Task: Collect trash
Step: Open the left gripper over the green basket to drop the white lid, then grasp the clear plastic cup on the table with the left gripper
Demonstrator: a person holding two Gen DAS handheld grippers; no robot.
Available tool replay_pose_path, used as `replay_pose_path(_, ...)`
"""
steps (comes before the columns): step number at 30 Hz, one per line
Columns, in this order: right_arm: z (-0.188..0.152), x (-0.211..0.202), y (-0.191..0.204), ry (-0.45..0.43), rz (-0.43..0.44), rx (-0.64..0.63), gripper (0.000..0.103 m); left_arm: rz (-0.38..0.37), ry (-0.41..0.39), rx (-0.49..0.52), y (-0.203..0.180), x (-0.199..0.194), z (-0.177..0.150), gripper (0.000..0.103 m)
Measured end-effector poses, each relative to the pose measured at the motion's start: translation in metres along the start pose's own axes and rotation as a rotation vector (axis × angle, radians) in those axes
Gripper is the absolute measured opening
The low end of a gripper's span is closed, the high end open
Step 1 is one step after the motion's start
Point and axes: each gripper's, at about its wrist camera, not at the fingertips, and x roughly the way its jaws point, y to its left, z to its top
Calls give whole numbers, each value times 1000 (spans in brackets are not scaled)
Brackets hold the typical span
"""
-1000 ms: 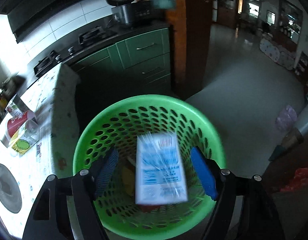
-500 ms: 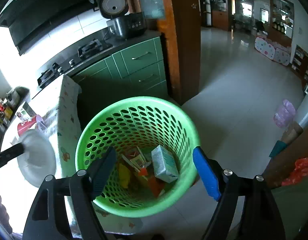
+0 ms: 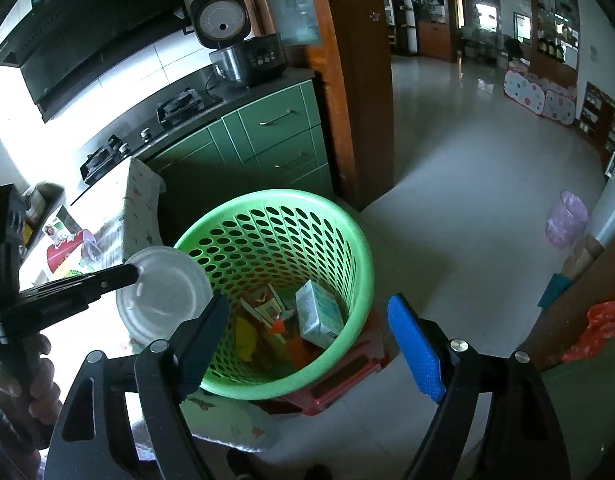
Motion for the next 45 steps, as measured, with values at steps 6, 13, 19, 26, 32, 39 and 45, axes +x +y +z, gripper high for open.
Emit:
replay_pose_path(6, 0, 0, 2, 2, 6, 3, 79, -17, 7, -14, 1, 1, -4, 19)
replay_pose_path(13, 0, 1, 15, 1, 34, -19, 79, 5, -17, -29, 8, -17, -13, 28)
replay_pose_path(19, 1, 3, 34, 1, 65, -47, 81, 64, -60, -48, 26, -42, -21, 35)
replay_pose_path(26, 2, 9, 66, 12, 115, -102, 81, 144, -107, -96, 59, -76, -36, 37)
replay_pose_path(32, 3, 18, 100, 26, 162, -154, 81, 210, -132, -150, 94, -98, -49, 37)
replay_pose_path(39, 5, 26, 132, 37, 204, -200, 81, 311, -171, -234, 143, -129, -68, 41)
replay_pose_path(45, 4, 35, 160, 55, 235, -237, 82, 437, -225, -344, 199, -165, -81, 55)
